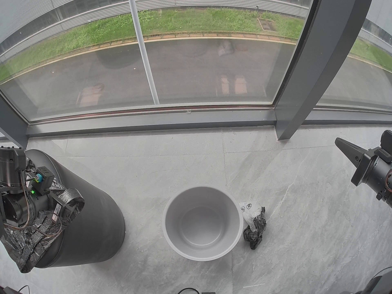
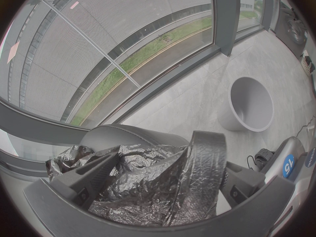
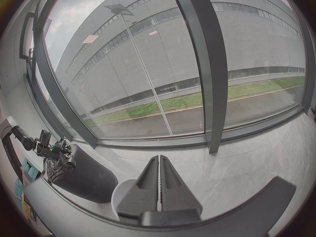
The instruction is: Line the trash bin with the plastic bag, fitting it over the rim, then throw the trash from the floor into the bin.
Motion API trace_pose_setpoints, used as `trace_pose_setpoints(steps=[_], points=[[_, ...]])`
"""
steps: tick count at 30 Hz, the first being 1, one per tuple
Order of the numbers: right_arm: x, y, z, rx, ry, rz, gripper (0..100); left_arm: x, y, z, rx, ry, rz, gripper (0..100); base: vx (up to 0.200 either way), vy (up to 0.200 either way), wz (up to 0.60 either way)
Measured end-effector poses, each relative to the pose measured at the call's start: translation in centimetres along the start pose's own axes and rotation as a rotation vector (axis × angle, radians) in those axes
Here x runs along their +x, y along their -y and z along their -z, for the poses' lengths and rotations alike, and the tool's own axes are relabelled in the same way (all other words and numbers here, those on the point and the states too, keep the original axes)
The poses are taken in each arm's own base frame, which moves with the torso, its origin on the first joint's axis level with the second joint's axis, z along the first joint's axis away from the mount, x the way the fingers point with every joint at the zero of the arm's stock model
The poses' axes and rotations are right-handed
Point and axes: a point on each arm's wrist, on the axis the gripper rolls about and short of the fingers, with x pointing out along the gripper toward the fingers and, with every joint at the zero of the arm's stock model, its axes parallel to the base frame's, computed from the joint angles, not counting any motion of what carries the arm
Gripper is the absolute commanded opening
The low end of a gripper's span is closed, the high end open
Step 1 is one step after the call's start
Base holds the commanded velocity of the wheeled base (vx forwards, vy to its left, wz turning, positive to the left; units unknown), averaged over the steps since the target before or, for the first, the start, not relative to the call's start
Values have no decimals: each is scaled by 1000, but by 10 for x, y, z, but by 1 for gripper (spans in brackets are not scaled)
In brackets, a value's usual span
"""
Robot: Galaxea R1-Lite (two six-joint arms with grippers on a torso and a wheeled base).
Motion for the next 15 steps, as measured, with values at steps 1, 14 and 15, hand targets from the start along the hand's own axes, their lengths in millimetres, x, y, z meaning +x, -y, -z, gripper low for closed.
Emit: trace_pose_setpoints(steps=[1,14,15], points=[[0,0,0,0,0,0,0,2,-1,1,-2,-7,-2,100,0,0,0],[0,0,0,0,1,-1,0,3,-3,0,-73,21,28,0,0,0,0],[0,0,0,-1,0,-1,0,2,-3,-1,-87,44,46,0,0,0,0]])
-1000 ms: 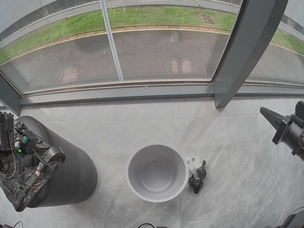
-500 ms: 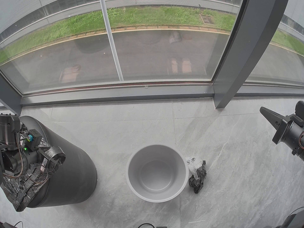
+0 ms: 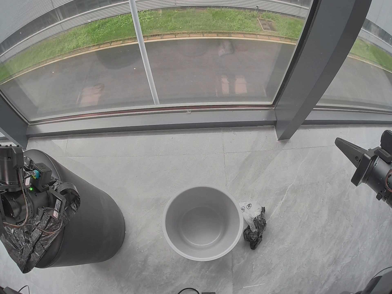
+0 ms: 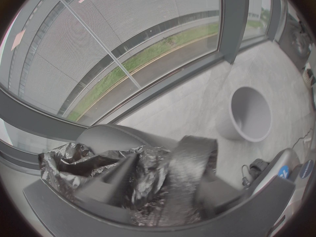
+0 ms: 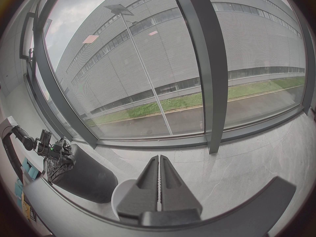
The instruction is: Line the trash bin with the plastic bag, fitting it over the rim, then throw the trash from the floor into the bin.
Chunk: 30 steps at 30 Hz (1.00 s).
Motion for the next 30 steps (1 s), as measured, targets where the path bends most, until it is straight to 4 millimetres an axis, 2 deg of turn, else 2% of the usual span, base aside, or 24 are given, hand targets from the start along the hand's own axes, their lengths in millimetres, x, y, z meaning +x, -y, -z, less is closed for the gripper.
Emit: trace_pose_setpoints(steps=[6,15,17,25,30], points=[[0,0,1,0,-5,2,0,-17,3,-8,-133,149,139,0,0,0,0],[2,1,6,-1,-27,6,0,-60,7,-20,-347,344,288,0,0,0,0],[2,2,8,-1,-35,8,0,-66,5,-27,-375,380,300,0,0,0,0],[0,2,9,-10,-33,11,0,-95,-11,-73,-572,547,367,0,0,0,0],[-2,-1,9,-9,-34,-5,0,-106,-8,-76,-622,569,373,0,0,0,0]])
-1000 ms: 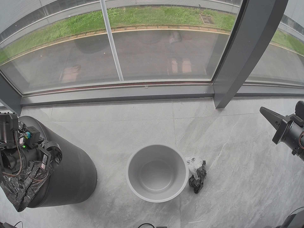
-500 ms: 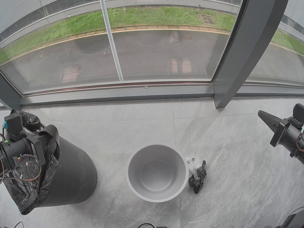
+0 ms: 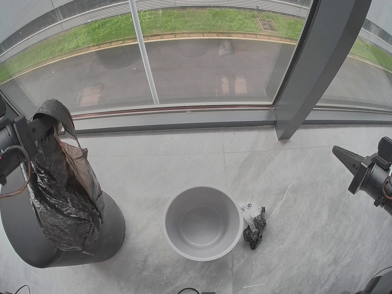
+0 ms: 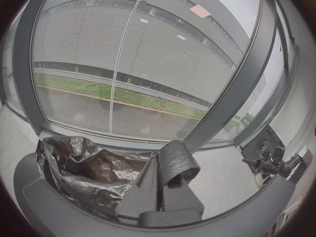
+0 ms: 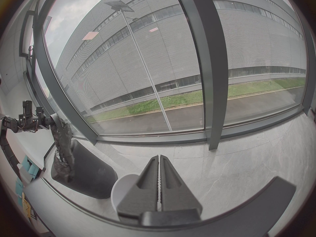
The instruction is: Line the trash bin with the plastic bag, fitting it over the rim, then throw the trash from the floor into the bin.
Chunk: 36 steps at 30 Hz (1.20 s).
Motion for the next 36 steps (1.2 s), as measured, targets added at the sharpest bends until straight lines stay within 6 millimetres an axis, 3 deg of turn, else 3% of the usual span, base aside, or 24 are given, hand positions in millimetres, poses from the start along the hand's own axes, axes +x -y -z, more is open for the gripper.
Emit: trace_pose_setpoints(steps=[8,21,27,28,36], points=[[-1,-11,6,-3,-23,-25,0,-7,20,16,-31,-49,87,0,0,0,0],[15,-46,-1,-30,-24,-123,0,34,61,-23,-53,-29,193,0,0,0,0],[30,-63,-4,-157,-21,-121,0,49,83,-44,-52,-36,232,0,0,0,0],[32,-66,-3,-176,-25,-124,100,50,86,-47,-52,-35,239,0,0,0,0],[56,-101,11,-245,-73,-193,100,56,103,-48,-54,-52,292,0,0,0,0]])
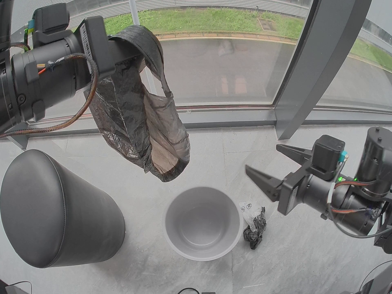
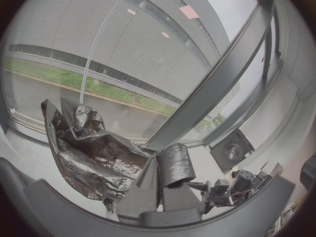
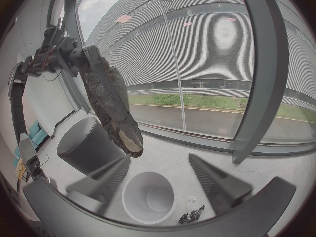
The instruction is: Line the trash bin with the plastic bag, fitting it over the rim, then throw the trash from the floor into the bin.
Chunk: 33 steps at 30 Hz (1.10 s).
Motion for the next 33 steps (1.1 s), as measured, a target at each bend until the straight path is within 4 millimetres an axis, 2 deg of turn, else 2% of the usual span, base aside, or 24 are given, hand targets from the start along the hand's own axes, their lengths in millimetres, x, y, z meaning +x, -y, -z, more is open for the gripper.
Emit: trace_pose_setpoints(steps=[8,17,33], points=[[41,-28,5,-14,-10,-52,100,-2,8,2,-7,-9,38,0,0,0,0],[89,-54,22,-34,-39,-76,100,-9,12,0,-15,-1,59,0,0,0,0],[162,-69,49,-22,-7,-33,100,-12,15,0,-43,-2,76,0,0,0,0]])
